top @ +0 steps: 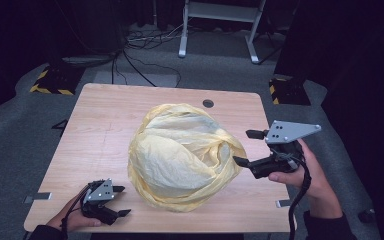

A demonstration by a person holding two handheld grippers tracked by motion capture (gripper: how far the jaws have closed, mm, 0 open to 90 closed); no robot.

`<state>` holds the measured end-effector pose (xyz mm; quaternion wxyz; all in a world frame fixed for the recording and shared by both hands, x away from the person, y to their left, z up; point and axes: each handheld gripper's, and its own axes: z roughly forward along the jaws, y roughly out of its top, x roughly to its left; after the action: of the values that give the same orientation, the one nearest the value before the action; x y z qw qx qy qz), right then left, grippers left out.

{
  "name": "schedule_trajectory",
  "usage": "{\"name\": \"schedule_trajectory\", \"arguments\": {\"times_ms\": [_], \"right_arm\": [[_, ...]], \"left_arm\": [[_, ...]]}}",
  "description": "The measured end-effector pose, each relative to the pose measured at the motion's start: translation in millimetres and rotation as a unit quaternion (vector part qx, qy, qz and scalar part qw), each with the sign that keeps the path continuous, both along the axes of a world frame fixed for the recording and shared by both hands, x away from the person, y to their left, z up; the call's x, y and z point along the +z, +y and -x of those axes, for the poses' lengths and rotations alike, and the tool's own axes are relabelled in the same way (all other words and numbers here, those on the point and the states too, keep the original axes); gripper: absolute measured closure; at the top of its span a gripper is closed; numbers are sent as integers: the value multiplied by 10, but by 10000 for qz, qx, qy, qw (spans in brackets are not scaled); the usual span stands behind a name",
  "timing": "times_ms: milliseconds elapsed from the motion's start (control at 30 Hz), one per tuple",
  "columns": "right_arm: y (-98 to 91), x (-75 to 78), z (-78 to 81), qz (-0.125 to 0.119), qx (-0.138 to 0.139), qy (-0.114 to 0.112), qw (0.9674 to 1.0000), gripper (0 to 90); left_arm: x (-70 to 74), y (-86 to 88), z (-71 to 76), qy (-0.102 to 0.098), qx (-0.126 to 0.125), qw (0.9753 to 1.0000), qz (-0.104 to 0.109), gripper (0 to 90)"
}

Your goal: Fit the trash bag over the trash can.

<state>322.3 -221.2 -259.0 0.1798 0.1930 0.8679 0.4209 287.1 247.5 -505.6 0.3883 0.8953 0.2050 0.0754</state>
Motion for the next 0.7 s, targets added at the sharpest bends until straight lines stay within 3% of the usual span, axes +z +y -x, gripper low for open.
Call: {"name": "schedule_trajectory", "arguments": {"times_ms": [400,700], "right_arm": [[-114,-91,65,76,-40,12,10000,192],[-168,-305,79,199,-70,85,9997,191]], "left_arm": [[0,0,0,-5,-1,10000,-1,213],[0,1,-1,1,1,10000,5,214]]}}
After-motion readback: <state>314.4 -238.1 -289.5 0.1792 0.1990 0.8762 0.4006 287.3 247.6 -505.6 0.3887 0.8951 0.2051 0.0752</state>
